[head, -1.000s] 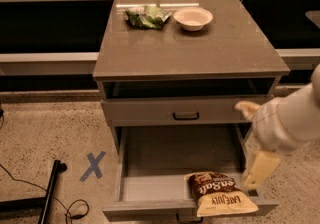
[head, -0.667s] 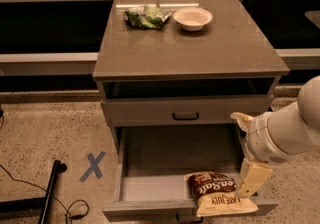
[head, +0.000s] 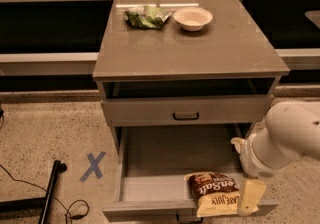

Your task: Pick brown chip bag from middle drawer and place on counter

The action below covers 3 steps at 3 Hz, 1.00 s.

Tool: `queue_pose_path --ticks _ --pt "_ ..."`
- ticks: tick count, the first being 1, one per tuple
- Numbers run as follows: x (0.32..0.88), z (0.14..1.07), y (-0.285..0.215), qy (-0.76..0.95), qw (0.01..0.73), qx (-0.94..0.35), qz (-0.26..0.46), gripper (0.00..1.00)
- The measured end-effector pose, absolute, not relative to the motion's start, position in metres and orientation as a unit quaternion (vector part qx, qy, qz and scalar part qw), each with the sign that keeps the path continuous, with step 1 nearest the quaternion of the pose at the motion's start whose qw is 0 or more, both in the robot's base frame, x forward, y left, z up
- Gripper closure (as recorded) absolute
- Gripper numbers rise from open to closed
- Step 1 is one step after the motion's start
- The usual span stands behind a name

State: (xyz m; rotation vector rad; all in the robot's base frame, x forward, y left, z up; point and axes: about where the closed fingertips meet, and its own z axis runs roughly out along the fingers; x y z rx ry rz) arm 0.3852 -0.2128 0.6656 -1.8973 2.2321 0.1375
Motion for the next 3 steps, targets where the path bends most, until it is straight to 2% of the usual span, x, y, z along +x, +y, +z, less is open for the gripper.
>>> queue_pose_path --ticks 1,3 --pt "0.372 0.626 -0.226 0.760 0.082 -0.644 0.037 0.00" --pt "0.358 0.545 -0.226 0.742 0.110 -0.661 0.011 0.00"
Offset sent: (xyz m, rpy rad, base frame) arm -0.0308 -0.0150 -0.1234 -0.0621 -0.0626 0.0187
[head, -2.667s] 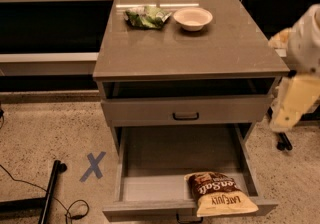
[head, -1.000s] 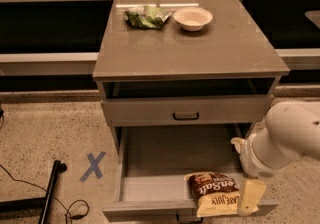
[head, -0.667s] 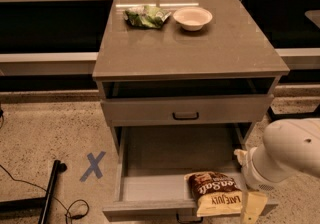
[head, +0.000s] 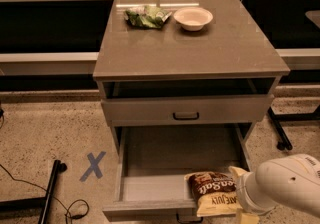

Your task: Pick brown chip bag from middle drawer and place on counter

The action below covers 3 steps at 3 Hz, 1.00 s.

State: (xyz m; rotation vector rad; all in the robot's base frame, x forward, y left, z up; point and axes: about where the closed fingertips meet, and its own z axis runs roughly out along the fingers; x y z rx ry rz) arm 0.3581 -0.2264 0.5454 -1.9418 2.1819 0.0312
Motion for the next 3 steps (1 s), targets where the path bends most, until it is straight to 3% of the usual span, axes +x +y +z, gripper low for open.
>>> queue_pose_path --ticks 3 --pt "0.399 0.526 -0.205 0.707 0.216 -0.671 0.048 0.73"
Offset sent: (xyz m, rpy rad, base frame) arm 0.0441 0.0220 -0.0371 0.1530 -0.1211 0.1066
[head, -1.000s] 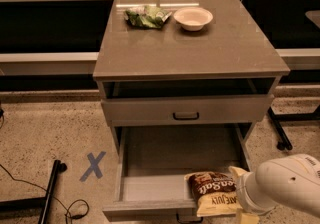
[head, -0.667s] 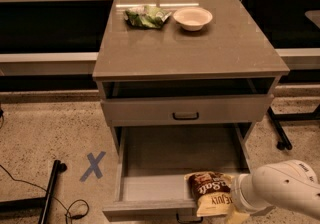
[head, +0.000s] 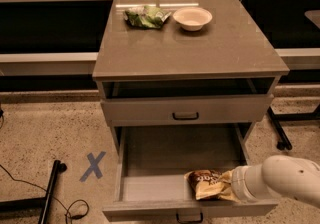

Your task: Pick brown chip bag from middle drawer and place on counter

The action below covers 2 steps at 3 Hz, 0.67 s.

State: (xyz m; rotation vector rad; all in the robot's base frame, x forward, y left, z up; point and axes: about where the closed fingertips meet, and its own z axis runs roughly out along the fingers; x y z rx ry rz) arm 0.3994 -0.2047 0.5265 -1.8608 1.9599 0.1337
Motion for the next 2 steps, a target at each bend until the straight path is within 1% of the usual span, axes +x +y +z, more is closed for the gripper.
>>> queue_pose_path --ticks 1,2 --pt "0.419 0.581 -0.207 0.702 0.278 -0.652 0.067 0.96" --pt "0.446 0.662 -0.223 0.690 0.315 -0.648 0.063 1.00"
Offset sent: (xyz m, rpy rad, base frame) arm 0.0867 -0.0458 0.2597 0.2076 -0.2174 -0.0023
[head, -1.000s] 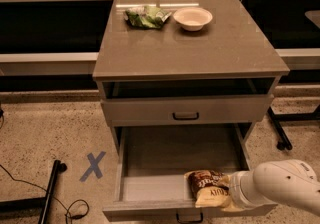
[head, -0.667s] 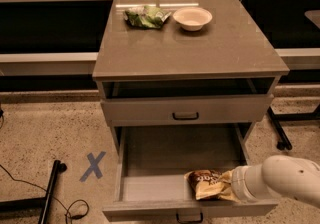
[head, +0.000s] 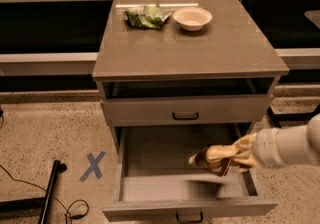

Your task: Pick brown chip bag from middle drawer and place on counter

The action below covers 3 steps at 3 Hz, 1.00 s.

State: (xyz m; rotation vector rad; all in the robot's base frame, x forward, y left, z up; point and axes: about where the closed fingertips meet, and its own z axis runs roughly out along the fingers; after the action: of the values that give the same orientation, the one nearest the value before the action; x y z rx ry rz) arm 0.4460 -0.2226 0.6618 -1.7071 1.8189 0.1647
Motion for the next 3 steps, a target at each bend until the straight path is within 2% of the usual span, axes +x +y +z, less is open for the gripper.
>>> queue_pose_path --ticks 1,3 --pt "0.471 0.731 -0.241 0.682 0.324 -0.653 0.063 1.00" --pt "0.529 0.820 -0.277 0.686 0.296 -0.661 0.070 1.00"
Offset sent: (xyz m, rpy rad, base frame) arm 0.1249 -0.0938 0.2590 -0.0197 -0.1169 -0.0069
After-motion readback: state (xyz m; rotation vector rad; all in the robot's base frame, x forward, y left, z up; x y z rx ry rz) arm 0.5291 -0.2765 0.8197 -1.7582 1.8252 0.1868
